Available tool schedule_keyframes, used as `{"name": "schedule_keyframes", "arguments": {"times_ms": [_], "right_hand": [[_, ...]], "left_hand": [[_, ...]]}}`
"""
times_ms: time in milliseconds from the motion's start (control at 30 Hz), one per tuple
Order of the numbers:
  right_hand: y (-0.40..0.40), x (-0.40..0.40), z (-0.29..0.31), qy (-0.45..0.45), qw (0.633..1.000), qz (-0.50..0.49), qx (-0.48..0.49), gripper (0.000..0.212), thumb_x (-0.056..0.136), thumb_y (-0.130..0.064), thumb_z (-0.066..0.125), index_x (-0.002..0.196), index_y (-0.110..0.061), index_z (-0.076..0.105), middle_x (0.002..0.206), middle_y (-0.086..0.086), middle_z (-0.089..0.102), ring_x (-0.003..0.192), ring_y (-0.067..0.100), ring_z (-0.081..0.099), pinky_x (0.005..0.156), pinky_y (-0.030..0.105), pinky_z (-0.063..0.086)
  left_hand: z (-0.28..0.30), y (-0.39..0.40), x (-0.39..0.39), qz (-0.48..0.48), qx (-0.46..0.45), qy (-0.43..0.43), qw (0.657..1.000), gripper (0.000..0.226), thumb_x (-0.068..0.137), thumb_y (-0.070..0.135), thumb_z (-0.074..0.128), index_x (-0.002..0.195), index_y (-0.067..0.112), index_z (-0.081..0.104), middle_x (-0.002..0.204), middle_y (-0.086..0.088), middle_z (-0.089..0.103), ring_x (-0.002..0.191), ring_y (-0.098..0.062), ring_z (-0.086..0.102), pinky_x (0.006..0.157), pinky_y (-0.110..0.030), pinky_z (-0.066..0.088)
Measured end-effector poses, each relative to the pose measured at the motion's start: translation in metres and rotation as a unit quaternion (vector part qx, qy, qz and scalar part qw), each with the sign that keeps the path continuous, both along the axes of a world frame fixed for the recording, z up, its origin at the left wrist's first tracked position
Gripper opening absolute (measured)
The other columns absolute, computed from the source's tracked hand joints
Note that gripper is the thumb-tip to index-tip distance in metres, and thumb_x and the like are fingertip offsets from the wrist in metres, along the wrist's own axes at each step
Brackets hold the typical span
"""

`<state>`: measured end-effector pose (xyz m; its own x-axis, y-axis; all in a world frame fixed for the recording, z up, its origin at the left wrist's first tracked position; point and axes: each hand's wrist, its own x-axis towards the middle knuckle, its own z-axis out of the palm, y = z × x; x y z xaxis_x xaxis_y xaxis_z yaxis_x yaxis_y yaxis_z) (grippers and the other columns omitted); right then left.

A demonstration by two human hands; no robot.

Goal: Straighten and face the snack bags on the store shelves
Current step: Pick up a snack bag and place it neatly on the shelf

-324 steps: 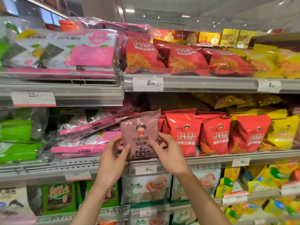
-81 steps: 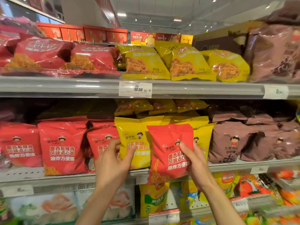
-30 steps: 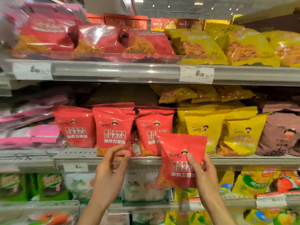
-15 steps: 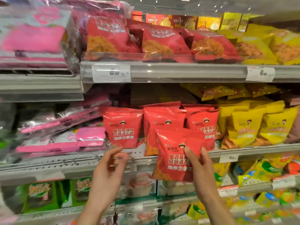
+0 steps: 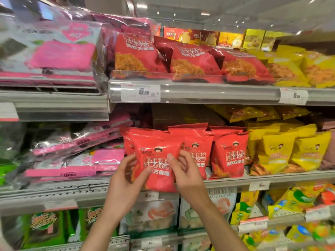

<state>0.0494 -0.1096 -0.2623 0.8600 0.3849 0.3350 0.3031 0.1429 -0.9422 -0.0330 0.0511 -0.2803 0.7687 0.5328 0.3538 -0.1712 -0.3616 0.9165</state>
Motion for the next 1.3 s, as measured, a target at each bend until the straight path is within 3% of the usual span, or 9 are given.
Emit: {"name": "schedule_keyframes", "arguments": {"times_ms": [100, 233, 367, 500, 633, 833, 1100, 1200, 1300], "right_hand": [[-0.018, 0.011, -0.003, -0.069, 0.99, -0.111, -0.048, 0.031, 0.091, -0.052, 0.068, 0.117, -0.036, 0.061, 0.105, -0.02, 0.064, 0.101, 0.006, 0.065, 0.087, 0.025, 0.054], [-0.041, 0.025, -0.017, -0.198, 0.924, -0.296, -0.139, 0.039, 0.095, -0.043, 0.068, 0.127, -0.023, 0.058, 0.127, -0.008, 0.052, 0.12, 0.015, 0.052, 0.103, 0.043, 0.048], [-0.035, 0.027, -0.034, -0.174, 0.918, -0.284, -0.214, 0.079, 0.088, -0.052, 0.072, 0.154, -0.024, 0.039, 0.161, 0.01, 0.027, 0.149, 0.027, 0.027, 0.117, 0.047, 0.031], [-0.025, 0.025, -0.042, -0.168, 0.924, -0.257, -0.228, 0.103, 0.081, -0.065, 0.068, 0.163, -0.026, 0.018, 0.17, 0.011, 0.01, 0.155, 0.031, 0.018, 0.118, 0.053, 0.033], [-0.023, 0.032, -0.042, -0.166, 0.921, -0.254, -0.244, 0.106, 0.082, -0.064, 0.071, 0.164, -0.032, 0.01, 0.17, 0.009, 0.006, 0.155, 0.027, 0.014, 0.119, 0.058, 0.03], [-0.024, 0.036, -0.043, -0.166, 0.921, -0.254, -0.244, 0.105, 0.084, -0.059, 0.074, 0.163, -0.033, 0.011, 0.169, 0.009, 0.009, 0.153, 0.028, 0.016, 0.12, 0.055, 0.027], [-0.025, 0.035, -0.047, -0.184, 0.91, -0.269, -0.255, 0.104, 0.084, -0.063, 0.071, 0.164, -0.029, 0.013, 0.167, 0.013, 0.013, 0.151, 0.028, 0.019, 0.12, 0.054, 0.03], [-0.026, 0.036, -0.047, -0.192, 0.904, -0.263, -0.276, 0.103, 0.085, -0.066, 0.067, 0.164, -0.028, 0.012, 0.168, 0.013, 0.009, 0.151, 0.029, 0.018, 0.119, 0.053, 0.029], [-0.029, 0.036, -0.048, -0.251, 0.884, -0.285, -0.274, 0.098, 0.088, -0.065, 0.064, 0.164, -0.021, 0.019, 0.17, 0.016, 0.008, 0.155, 0.032, 0.016, 0.119, 0.052, 0.028]], "left_hand": [[0.0, 0.013, 0.006, 0.047, 0.003, -0.01, 0.999, 0.06, 0.076, 0.058, 0.077, 0.129, 0.035, 0.06, 0.119, 0.017, 0.069, 0.11, 0.0, 0.063, 0.097, -0.032, 0.055], [-0.002, 0.019, 0.012, 0.072, -0.005, -0.034, 0.997, 0.056, 0.08, 0.055, 0.077, 0.129, 0.033, 0.06, 0.12, 0.016, 0.069, 0.112, -0.004, 0.065, 0.1, -0.044, 0.055], [-0.007, 0.018, 0.015, 0.088, -0.022, -0.048, 0.995, 0.05, 0.085, 0.051, 0.076, 0.129, 0.038, 0.057, 0.117, 0.024, 0.069, 0.108, 0.002, 0.066, 0.095, -0.04, 0.057], [-0.014, 0.014, 0.018, 0.111, 0.031, -0.042, 0.992, 0.049, 0.091, 0.054, 0.068, 0.134, 0.039, 0.052, 0.119, 0.025, 0.067, 0.111, 0.005, 0.063, 0.094, -0.035, 0.055], [-0.024, 0.007, 0.025, 0.138, 0.095, -0.035, 0.985, 0.055, 0.096, 0.046, 0.061, 0.142, 0.018, 0.05, 0.129, 0.003, 0.056, 0.116, -0.013, 0.056, 0.1, -0.046, 0.052], [-0.014, 0.008, 0.039, 0.219, 0.142, -0.124, 0.957, 0.046, 0.095, 0.035, 0.066, 0.132, 0.013, 0.048, 0.121, 0.003, 0.044, 0.11, -0.013, 0.047, 0.094, -0.026, 0.042], [-0.045, 0.002, 0.032, 0.142, 0.227, -0.028, 0.963, 0.058, 0.09, 0.042, 0.071, 0.131, 0.008, 0.05, 0.118, -0.006, 0.05, 0.099, -0.02, 0.054, 0.083, -0.048, 0.056], [-0.037, 0.0, 0.029, 0.154, 0.23, -0.028, 0.961, 0.074, 0.09, 0.044, 0.073, 0.145, 0.007, 0.04, 0.131, -0.012, 0.05, 0.117, -0.023, 0.052, 0.101, -0.047, 0.051], [-0.031, 0.003, 0.024, 0.224, 0.353, -0.099, 0.903, 0.088, 0.087, 0.04, 0.076, 0.153, 0.006, 0.028, 0.154, -0.024, 0.033, 0.144, -0.036, 0.035, 0.121, -0.042, 0.026]]}}
